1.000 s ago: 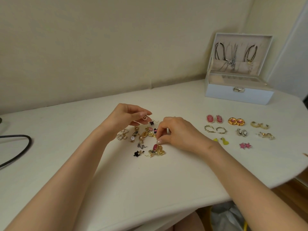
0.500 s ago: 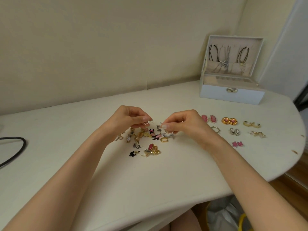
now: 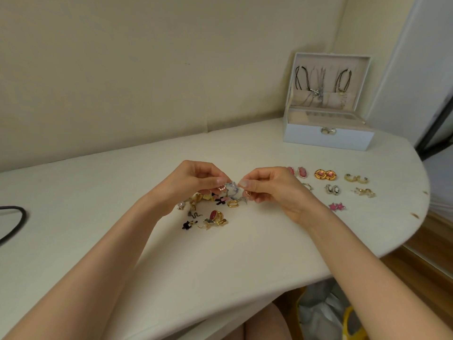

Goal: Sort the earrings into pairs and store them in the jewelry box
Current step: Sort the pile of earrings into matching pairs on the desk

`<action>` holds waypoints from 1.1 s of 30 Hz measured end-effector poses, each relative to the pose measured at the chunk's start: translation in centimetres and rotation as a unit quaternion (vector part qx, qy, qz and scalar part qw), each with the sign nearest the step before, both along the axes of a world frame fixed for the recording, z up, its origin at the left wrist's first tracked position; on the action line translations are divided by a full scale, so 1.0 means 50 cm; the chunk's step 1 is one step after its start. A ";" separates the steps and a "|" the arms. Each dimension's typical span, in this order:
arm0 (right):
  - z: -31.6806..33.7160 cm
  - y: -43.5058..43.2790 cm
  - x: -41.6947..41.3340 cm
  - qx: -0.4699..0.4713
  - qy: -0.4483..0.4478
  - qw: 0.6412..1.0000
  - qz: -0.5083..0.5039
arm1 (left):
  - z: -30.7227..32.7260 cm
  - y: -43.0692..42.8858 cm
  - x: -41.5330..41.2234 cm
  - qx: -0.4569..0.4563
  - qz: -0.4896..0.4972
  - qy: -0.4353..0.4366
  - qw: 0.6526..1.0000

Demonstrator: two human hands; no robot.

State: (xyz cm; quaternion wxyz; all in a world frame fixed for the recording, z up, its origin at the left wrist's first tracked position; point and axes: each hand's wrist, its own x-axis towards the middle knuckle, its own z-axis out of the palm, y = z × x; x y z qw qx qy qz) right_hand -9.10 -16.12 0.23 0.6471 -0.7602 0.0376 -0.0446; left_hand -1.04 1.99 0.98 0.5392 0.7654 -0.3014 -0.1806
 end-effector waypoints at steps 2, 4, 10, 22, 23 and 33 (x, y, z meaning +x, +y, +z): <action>0.000 -0.002 -0.006 0.023 -0.006 1.000 0.004 | 0.001 -0.001 -0.003 0.003 -0.003 -0.003 1.000; 0.000 -0.007 -0.013 0.035 -0.009 0.999 0.012 | 0.001 -0.004 -0.007 0.002 -0.010 -0.001 1.000; 0.000 -0.026 -0.033 0.024 -0.004 1.000 0.001 | 0.001 -0.021 -0.022 -0.002 -0.023 -0.006 1.000; 0.012 -0.080 -0.095 -0.007 -0.036 0.994 -0.098 | 0.006 -0.097 -0.063 -0.002 -0.062 -0.006 0.998; 0.013 -0.088 -0.103 -0.001 -0.035 0.994 -0.105 | 0.006 -0.108 -0.067 -0.001 -0.067 -0.009 0.998; 0.014 -0.200 -0.208 -0.051 -0.005 0.984 -0.170 | 0.003 -0.262 -0.121 0.013 -0.114 -0.067 0.991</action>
